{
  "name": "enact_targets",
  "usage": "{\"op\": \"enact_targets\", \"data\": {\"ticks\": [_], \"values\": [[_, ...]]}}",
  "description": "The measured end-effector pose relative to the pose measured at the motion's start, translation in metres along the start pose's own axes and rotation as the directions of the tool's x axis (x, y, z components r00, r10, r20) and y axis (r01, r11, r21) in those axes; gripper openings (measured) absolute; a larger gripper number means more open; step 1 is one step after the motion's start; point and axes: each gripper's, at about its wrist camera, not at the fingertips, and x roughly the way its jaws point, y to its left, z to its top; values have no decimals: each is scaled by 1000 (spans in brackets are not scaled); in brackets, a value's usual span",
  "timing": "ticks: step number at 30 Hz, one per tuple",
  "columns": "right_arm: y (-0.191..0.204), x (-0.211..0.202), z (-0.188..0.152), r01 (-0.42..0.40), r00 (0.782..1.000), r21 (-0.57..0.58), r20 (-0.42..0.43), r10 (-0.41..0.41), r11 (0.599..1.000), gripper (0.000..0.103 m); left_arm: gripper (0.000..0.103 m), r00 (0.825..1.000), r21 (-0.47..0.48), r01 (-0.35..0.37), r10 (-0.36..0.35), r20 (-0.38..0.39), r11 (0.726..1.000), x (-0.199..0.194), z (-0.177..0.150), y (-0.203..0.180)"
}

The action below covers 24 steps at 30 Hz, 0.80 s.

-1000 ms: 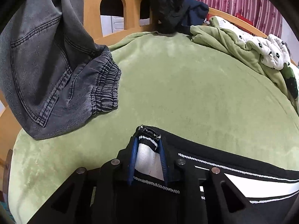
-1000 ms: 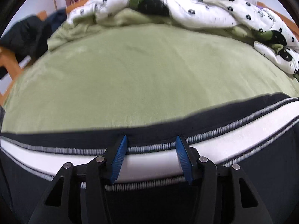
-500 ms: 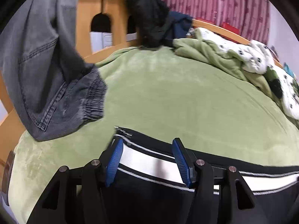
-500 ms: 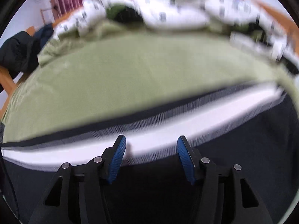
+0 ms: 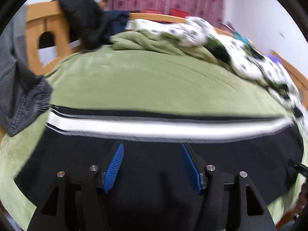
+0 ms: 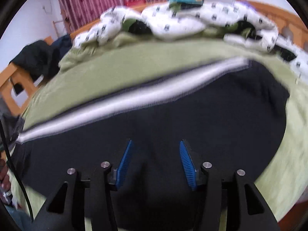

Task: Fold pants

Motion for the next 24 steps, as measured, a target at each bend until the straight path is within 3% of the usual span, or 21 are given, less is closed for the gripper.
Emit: {"op": "enact_targets", "data": {"ticks": [1,3,5,11,13,16,19,24], "values": [[4,6,-12,15,1000,-22,-22,-15,1000,50,60,1000,18,-8,8,-12,1000,-2,-14,-10],[20,0,-35,107,994,-141,49,-101,984,50,60,999,10,4,-4,-40,1000,-5,-35,-20],[29,-13,-40,122,992,-203,54,-114,971,50,60,996,0,43,-43,-82,999,-8,-52,-30],[0,-48,-55,8,994,8,109,-9,1000,50,60,989,94,142,-138,-46,985,-33,-74,-101],[-1,-54,-57,30,989,16,143,-32,999,50,60,985,125,169,-167,-31,978,-34,-79,-132],[2,-58,-52,102,980,-14,173,-98,995,50,60,980,138,192,-182,-78,972,-24,-87,-160],[2,-57,-48,134,977,-9,168,-130,991,50,62,994,177,93,-82,-67,980,-8,-100,-164],[0,-54,-43,115,984,29,132,-118,993,50,62,1000,182,-27,25,11,983,-19,-109,-111]]}}
